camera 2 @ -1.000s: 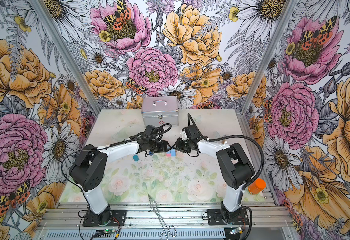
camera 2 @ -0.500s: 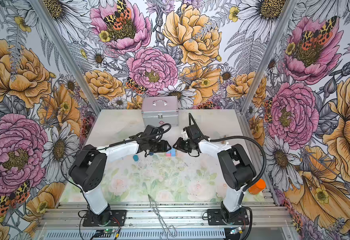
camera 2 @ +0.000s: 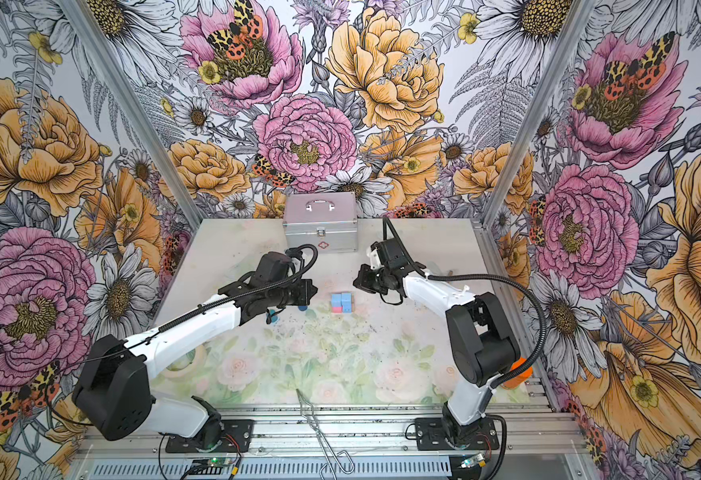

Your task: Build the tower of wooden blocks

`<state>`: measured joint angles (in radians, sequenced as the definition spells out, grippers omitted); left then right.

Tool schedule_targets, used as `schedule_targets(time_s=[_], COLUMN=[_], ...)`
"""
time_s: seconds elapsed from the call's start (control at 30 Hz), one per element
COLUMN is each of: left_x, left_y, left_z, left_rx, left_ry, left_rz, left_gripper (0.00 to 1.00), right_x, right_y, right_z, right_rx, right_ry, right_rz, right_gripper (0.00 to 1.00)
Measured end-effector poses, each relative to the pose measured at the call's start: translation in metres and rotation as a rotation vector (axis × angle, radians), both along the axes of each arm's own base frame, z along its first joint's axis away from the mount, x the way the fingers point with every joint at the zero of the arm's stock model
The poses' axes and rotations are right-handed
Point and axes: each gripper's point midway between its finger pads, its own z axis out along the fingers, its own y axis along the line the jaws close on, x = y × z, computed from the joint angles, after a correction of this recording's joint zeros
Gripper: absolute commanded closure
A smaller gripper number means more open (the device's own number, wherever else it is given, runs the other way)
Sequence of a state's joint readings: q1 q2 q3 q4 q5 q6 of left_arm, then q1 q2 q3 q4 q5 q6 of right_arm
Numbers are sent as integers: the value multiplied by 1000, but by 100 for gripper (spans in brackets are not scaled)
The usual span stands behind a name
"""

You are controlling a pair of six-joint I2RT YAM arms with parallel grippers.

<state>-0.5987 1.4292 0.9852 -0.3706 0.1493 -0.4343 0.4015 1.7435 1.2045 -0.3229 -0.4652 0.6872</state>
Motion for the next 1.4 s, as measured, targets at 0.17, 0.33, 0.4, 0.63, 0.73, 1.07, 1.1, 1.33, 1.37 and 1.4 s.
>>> schedule_targets(time_s=[0.17, 0.33, 0.4, 0.63, 0.73, 1.07, 1.1, 1.33, 1.37, 1.4], left_x=[-24, -32, -32, -32, -32, -24, -23, -14, -13, -12], left_y=[-2, -11, -14, -24, -29, -40, -40, -49, -50, -51], left_z=[-36, -56, -61, -73, -70, -62, -62, -65, -67, -69], left_rx=[48, 68, 71, 95, 134, 163, 160, 139, 142, 144], left_ry=[73, 108, 115, 119, 73, -95, -101, -123, -121, -118], left_rz=[-38, -61, -70, -64, -57, -27, -24, -19, -19, -20], left_gripper=[100, 100, 100, 100, 100, 100, 100, 100, 100, 100], right_x=[17, 21, 23, 19, 21, 9, 8, 0, -1, -1], right_y=[8, 10, 11, 10, 6, -30, -33, -51, -52, -53], right_z=[9, -5, -13, -29, -30, -12, -10, -2, -2, -2], right_rx=[0, -26, -36, -62, -73, -112, -110, -95, -95, -94], right_ry=[-29, 3, 19, 60, 57, 2, -5, -42, -43, -45], right_rz=[18, 37, 45, 60, 51, -33, -42, -84, -86, -90], right_gripper=[100, 100, 100, 100, 100, 100, 100, 100, 100, 100])
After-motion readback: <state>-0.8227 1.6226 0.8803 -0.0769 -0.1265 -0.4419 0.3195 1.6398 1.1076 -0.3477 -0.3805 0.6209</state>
